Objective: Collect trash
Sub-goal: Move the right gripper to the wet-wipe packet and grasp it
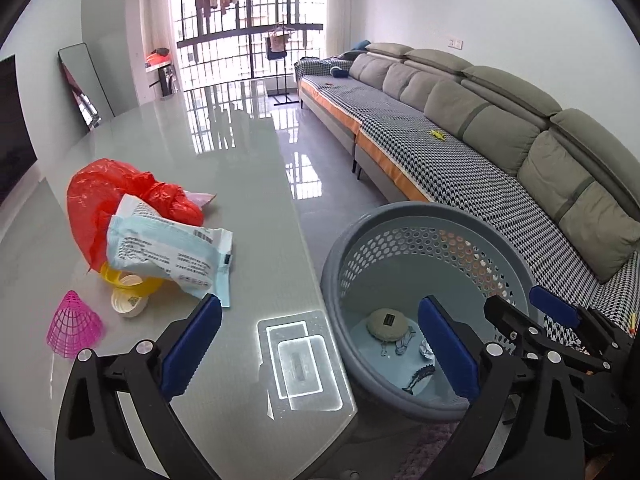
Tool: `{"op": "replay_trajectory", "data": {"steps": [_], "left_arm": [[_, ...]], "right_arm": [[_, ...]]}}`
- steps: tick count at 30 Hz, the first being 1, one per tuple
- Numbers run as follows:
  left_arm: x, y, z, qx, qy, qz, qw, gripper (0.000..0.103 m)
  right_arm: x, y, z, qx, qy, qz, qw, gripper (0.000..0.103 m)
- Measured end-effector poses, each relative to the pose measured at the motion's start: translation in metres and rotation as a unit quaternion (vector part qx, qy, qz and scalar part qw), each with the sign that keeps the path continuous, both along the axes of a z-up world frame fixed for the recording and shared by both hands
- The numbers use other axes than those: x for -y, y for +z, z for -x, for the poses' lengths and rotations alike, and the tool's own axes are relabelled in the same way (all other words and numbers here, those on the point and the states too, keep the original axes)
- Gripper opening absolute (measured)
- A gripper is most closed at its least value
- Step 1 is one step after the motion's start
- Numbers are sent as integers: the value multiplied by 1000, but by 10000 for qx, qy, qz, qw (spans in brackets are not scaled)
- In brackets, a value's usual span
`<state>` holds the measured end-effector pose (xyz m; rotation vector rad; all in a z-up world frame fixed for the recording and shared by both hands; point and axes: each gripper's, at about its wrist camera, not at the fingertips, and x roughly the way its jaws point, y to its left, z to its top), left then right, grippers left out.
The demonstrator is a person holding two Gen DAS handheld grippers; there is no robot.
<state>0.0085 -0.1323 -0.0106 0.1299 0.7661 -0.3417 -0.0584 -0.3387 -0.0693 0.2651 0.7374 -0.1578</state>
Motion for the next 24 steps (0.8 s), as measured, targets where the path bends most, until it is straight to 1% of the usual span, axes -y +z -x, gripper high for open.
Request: {"op": "replay_trajectory", "data": {"steps": [6, 11, 17, 20, 24], "left_arm": [[-37, 7, 1, 127, 481, -4, 9988, 97], [-72, 12, -1, 226, 972, -40, 9950, 97], [-114, 12, -7, 211, 1529, -54, 9880, 97], [-132, 13, -10, 209, 1773, -172, 9838, 97], [-155, 12, -13, 149, 2105, -240, 9772, 97]], "right_arm": [[-28, 14, -13, 192, 476, 77, 9987, 66], [-58, 28, -34, 365, 1151, 205, 9925, 68], [-100, 38, -64, 406, 2023, 454, 9774, 68], [-121, 38, -78, 360, 2372, 656, 9686, 68], [-142, 36, -99, 261, 2843, 638, 9563, 68]]}}
